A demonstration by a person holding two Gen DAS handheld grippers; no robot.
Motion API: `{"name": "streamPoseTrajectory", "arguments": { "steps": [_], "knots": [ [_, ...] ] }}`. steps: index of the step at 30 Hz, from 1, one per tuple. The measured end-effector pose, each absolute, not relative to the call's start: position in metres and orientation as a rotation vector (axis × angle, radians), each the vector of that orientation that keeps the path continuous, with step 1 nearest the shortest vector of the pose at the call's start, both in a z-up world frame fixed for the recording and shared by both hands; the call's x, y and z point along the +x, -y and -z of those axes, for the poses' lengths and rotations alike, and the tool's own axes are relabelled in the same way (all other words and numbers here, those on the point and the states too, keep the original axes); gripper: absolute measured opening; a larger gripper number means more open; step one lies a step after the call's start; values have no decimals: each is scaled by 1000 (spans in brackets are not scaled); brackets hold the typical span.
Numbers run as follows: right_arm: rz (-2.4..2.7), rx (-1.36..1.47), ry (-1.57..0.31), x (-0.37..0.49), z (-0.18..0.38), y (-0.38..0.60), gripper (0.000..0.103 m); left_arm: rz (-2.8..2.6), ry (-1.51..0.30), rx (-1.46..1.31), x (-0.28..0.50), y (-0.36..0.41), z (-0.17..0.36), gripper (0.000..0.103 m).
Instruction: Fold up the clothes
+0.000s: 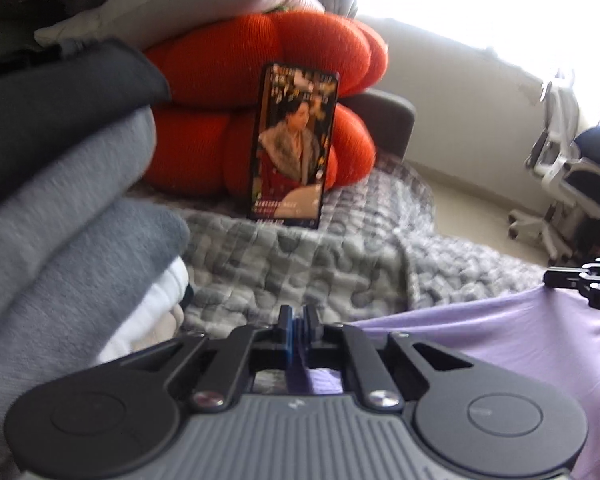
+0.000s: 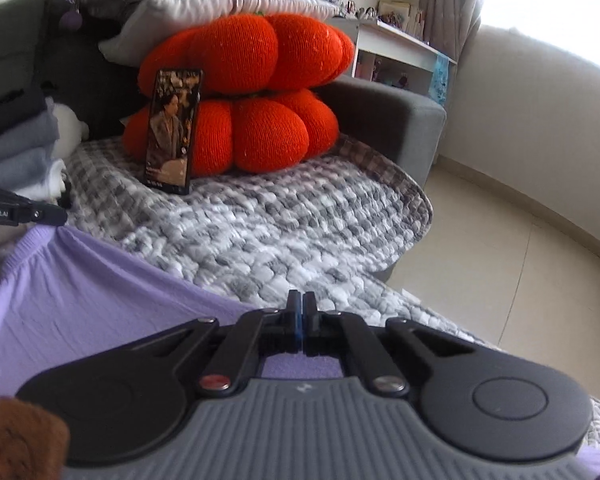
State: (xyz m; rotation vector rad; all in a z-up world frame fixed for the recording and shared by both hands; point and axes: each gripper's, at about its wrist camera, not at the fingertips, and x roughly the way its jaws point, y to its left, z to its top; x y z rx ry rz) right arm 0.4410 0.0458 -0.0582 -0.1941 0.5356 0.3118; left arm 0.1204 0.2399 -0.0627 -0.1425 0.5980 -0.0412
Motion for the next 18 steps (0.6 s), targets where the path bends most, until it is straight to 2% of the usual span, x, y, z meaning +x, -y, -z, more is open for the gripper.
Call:
{"name": "streamPoseTrajectory", "arguments": {
  "steps": [4,7,8,9,12,13,14,15,16,18],
  "knots": [
    [-293,-159,-557,435,56,-43,0,18,-619,-139,128,-238,69,6],
    [-279,-132,-573,430,55,-41,5,-2,-631,-139,128,-237,63,14],
    [-274,-123,-578,429,54,-40,11,-11,-624,-141,125,-238,60,19],
    [-270,-114,-583,427,54,-39,11,-21,-611,-146,120,-238,55,27],
    [-255,-87,-599,422,53,-37,14,-14,-575,-188,102,-238,39,37],
    [-251,-78,-604,421,52,-36,21,-6,-565,-205,95,-238,34,38],
    [-245,-67,-606,418,50,-35,37,11,-559,-216,88,-235,31,39],
    [-241,-48,-600,411,46,-32,44,30,-554,-226,81,-231,28,40],
    [-244,-30,-594,405,42,-30,47,50,-550,-231,75,-227,27,41],
    [-250,0,-585,393,36,-27,47,85,-554,-223,66,-216,28,50]
  ]
}}
